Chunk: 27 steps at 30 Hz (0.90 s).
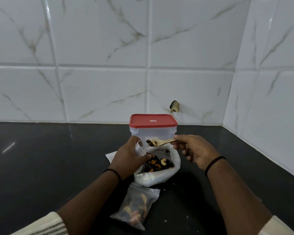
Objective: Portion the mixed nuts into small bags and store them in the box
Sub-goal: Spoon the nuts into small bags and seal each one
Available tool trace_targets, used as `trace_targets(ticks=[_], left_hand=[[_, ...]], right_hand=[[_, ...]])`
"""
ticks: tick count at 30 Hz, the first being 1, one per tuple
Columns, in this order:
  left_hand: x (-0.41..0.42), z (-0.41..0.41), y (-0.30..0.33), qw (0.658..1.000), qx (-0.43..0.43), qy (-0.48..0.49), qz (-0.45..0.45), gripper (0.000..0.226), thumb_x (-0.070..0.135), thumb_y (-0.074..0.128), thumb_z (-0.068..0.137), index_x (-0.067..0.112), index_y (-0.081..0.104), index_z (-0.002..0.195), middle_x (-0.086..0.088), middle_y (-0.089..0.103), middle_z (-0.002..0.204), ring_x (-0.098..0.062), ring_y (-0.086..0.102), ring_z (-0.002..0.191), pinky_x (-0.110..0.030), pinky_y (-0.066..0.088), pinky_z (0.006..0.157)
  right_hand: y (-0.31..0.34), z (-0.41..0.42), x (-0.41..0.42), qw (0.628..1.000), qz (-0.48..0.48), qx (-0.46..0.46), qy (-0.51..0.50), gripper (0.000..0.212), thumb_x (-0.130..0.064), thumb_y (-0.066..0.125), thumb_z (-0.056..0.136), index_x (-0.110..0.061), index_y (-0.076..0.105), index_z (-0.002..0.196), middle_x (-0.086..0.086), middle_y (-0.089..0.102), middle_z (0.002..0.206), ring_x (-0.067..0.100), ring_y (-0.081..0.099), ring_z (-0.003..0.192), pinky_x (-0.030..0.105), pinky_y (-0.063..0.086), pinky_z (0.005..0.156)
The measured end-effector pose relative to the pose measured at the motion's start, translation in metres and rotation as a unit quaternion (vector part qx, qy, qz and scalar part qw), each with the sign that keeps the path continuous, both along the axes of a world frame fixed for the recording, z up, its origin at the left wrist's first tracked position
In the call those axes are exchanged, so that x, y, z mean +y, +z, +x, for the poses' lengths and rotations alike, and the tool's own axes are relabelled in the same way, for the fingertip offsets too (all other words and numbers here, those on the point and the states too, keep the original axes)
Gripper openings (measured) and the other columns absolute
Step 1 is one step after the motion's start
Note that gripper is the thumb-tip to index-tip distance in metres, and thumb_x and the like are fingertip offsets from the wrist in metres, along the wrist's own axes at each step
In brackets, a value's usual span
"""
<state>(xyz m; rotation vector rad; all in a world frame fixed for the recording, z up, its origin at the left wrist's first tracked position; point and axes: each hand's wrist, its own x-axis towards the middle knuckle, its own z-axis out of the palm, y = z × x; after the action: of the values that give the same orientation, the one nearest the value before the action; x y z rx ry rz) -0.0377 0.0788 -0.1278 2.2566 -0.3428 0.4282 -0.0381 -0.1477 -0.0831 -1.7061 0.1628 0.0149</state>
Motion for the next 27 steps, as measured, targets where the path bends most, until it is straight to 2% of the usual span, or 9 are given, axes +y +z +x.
trace_targets(ticks=[4,9,13,17,19,22,24,27], left_hand=[[0.000,0.001,0.000,1.000,0.005,-0.006,-0.011,0.048,0.040,0.076,0.078,0.029,0.049,0.116,0.008,0.064,0.101,-0.006,0.062,0.086,-0.021,0.050,0.069],[-0.001,-0.002,0.001,1.000,0.004,-0.004,-0.028,0.042,0.040,0.075,0.079,0.029,0.049,0.111,0.011,0.064,0.095,-0.001,0.060,0.082,-0.014,0.042,0.060],[-0.003,-0.004,0.003,0.998,-0.004,-0.005,-0.060,0.038,0.046,0.073,0.080,0.030,0.050,0.106,0.014,0.062,0.091,-0.001,0.062,0.081,-0.011,0.041,0.059],[0.001,0.001,0.001,0.989,-0.024,-0.015,-0.145,0.036,0.050,0.074,0.078,0.030,0.054,0.100,0.009,0.065,0.092,-0.004,0.063,0.080,-0.019,0.045,0.065],[0.002,0.003,0.001,0.976,-0.028,-0.035,-0.211,0.040,0.056,0.073,0.071,0.030,0.057,0.096,0.004,0.067,0.086,-0.011,0.065,0.077,-0.027,0.049,0.066],[0.000,0.003,0.002,0.958,-0.028,-0.079,-0.273,0.041,0.053,0.075,0.069,0.024,0.059,0.095,-0.003,0.066,0.084,-0.019,0.064,0.079,-0.042,0.052,0.072],[-0.001,0.002,0.002,0.950,-0.024,-0.098,-0.296,0.046,0.049,0.076,0.069,0.018,0.060,0.098,-0.004,0.069,0.087,-0.019,0.066,0.082,-0.039,0.053,0.074],[-0.002,0.004,0.001,0.944,-0.011,-0.104,-0.312,0.050,0.048,0.076,0.067,0.017,0.061,0.103,-0.002,0.071,0.093,-0.018,0.068,0.087,-0.038,0.054,0.079]], right_hand=[[0.002,-0.002,0.007,0.996,0.003,-0.055,0.065,0.018,-0.028,0.069,0.090,-0.011,0.071,0.092,0.002,0.072,0.074,0.007,0.043,0.052,0.021,0.030,0.047],[-0.001,-0.008,0.013,0.984,-0.057,-0.104,0.136,0.022,-0.029,0.069,0.091,-0.010,0.072,0.102,0.007,0.077,0.089,0.007,0.049,0.057,0.019,0.035,0.051],[0.002,-0.011,0.019,0.963,-0.071,-0.200,0.164,0.017,-0.009,0.065,0.093,-0.003,0.073,0.107,0.013,0.075,0.086,-0.001,0.059,0.056,0.012,0.041,0.049],[0.000,-0.008,0.021,0.935,-0.129,-0.275,0.182,0.018,-0.011,0.071,0.089,-0.015,0.077,0.106,0.002,0.077,0.092,0.016,0.071,0.085,0.023,0.055,0.067],[-0.001,-0.007,0.022,0.929,-0.133,-0.298,0.175,0.019,-0.012,0.073,0.088,-0.018,0.077,0.105,0.001,0.077,0.092,0.023,0.071,0.089,0.027,0.057,0.074],[0.001,-0.008,0.024,0.929,-0.102,-0.319,0.157,0.016,-0.010,0.071,0.090,-0.013,0.077,0.105,0.004,0.077,0.085,0.023,0.073,0.083,0.025,0.057,0.070],[0.004,-0.010,0.025,0.931,-0.084,-0.328,0.138,0.013,-0.013,0.069,0.092,-0.011,0.076,0.102,0.006,0.076,0.079,0.016,0.071,0.071,0.024,0.054,0.063],[0.007,-0.012,0.023,0.938,-0.056,-0.326,0.100,0.011,-0.018,0.068,0.093,-0.010,0.075,0.095,0.008,0.075,0.076,0.010,0.061,0.057,0.024,0.052,0.060]])
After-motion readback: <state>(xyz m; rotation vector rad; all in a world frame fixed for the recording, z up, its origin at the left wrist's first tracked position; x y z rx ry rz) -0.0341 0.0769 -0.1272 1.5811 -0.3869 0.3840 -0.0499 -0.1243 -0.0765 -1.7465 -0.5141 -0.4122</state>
